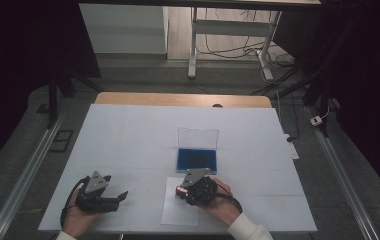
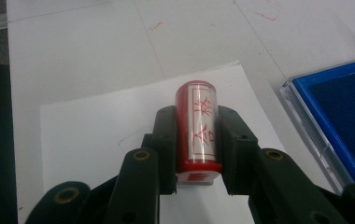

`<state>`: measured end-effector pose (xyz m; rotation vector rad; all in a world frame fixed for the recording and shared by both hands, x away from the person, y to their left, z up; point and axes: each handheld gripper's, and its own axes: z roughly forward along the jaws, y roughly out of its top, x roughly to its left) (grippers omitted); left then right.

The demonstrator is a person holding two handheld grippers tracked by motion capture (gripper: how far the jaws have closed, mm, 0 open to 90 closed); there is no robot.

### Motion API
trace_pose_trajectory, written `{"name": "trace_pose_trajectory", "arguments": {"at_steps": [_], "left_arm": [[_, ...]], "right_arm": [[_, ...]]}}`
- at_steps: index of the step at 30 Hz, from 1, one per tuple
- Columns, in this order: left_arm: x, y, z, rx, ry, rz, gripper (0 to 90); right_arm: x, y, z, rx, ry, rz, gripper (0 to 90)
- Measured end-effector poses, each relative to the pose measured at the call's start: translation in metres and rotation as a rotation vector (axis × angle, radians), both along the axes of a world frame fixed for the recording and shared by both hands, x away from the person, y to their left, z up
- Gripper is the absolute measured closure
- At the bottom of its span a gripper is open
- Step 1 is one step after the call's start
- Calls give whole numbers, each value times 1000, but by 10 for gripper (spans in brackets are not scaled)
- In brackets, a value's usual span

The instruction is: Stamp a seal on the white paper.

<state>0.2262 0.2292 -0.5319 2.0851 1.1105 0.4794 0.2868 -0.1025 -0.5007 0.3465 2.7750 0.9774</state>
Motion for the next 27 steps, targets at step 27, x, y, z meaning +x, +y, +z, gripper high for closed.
{"name": "trace_pose_trajectory", "arguments": {"at_steps": [27], "left_arm": [[-2, -3, 1, 3, 0, 2, 176]], "right_arm": [[1, -1, -5, -1, 16, -16, 703]]}}
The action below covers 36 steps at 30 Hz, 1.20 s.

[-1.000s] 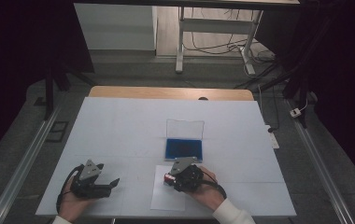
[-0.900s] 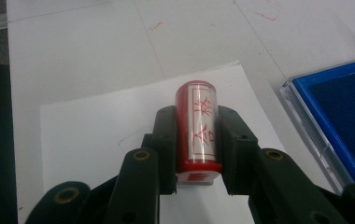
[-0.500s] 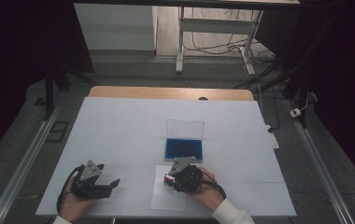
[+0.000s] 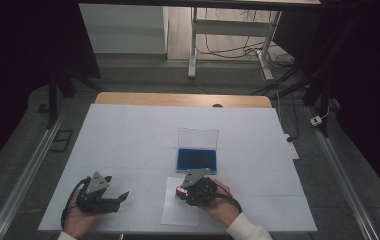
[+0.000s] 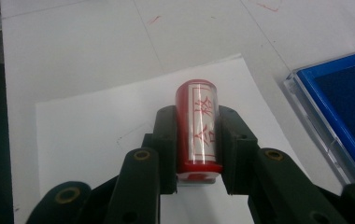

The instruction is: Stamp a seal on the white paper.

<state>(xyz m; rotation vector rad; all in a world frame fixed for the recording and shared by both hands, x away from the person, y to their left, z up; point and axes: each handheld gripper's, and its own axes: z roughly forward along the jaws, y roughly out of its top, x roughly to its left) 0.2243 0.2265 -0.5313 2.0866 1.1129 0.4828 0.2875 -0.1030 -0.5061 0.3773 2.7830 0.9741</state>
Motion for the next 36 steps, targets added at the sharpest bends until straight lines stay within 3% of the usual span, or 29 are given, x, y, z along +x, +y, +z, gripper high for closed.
{"name": "trace_pose_trajectory", "arguments": {"at_steps": [17, 36], "left_arm": [[-1, 0, 1, -3, 1, 3, 176], [0, 2, 1, -6, 1, 8, 176]], "right_arm": [[-1, 1, 0, -12, -9, -1, 704], [-1, -1, 1, 15, -16, 6, 697]]}}
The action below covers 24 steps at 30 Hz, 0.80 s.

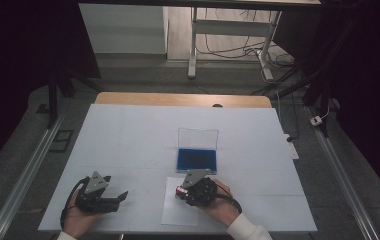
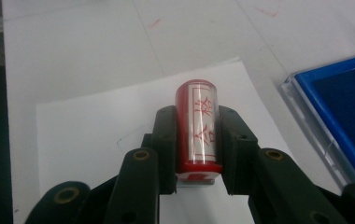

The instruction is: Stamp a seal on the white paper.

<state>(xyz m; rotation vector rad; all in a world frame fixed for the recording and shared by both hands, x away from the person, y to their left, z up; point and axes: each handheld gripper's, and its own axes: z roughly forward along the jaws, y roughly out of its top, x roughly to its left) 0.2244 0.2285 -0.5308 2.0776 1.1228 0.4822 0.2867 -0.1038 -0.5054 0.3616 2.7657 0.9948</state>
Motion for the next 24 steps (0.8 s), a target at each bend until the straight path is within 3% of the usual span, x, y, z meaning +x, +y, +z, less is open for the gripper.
{"name": "trace_pose_trajectory", "arguments": {"at_steps": [11, 16, 24], "left_arm": [[0, 2, 0, -6, 0, 3, 176], [0, 3, 0, -5, -3, 5, 176], [0, 2, 0, -3, -3, 3, 175]], "right_arm": [[-1, -3, 3, 17, -9, 0, 694], [2, -7, 7, 65, -6, -11, 694], [4, -14, 12, 102, -13, -38, 694]]}}
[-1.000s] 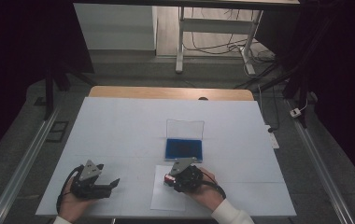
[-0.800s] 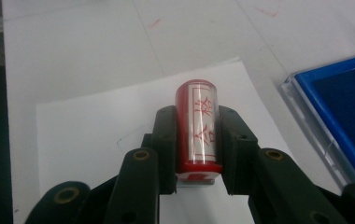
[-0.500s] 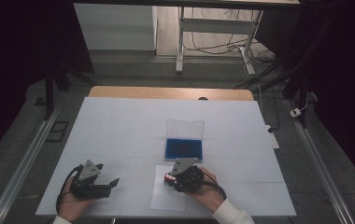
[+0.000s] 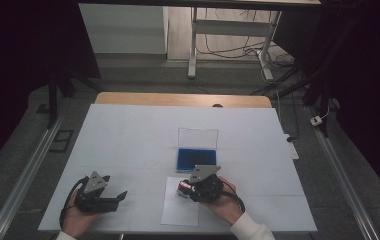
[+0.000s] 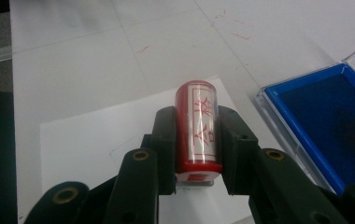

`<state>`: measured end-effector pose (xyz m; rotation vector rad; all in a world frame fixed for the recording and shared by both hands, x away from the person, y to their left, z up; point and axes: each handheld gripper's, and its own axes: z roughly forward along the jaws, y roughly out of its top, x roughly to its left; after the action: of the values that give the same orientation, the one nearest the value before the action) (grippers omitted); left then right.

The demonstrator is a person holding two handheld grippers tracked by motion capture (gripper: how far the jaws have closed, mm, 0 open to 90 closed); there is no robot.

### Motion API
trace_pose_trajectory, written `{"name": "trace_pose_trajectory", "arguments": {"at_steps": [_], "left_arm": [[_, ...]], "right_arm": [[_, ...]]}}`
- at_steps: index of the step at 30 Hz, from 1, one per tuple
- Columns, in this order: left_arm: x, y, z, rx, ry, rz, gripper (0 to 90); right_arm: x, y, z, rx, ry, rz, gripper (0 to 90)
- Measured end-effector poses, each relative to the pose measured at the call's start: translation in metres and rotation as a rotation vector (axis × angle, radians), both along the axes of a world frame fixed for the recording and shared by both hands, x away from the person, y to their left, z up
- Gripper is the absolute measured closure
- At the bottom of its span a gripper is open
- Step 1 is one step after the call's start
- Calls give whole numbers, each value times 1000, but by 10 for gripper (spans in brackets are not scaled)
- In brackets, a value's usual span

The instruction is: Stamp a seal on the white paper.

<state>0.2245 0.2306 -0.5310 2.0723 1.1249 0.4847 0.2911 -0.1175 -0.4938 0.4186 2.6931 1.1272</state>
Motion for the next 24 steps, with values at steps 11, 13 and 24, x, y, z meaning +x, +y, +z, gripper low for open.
{"name": "trace_pose_trajectory", "arguments": {"at_steps": [11, 13, 24], "left_arm": [[0, 0, 0, 5, 1, -2, 175], [0, 0, 0, 6, 0, -4, 175], [0, 0, 0, 7, 0, -4, 176]], "right_arm": [[1, -4, 4, 11, -6, -15, 694], [2, -5, 5, 16, -9, -19, 694], [2, -10, 11, 32, -20, -31, 694]]}}
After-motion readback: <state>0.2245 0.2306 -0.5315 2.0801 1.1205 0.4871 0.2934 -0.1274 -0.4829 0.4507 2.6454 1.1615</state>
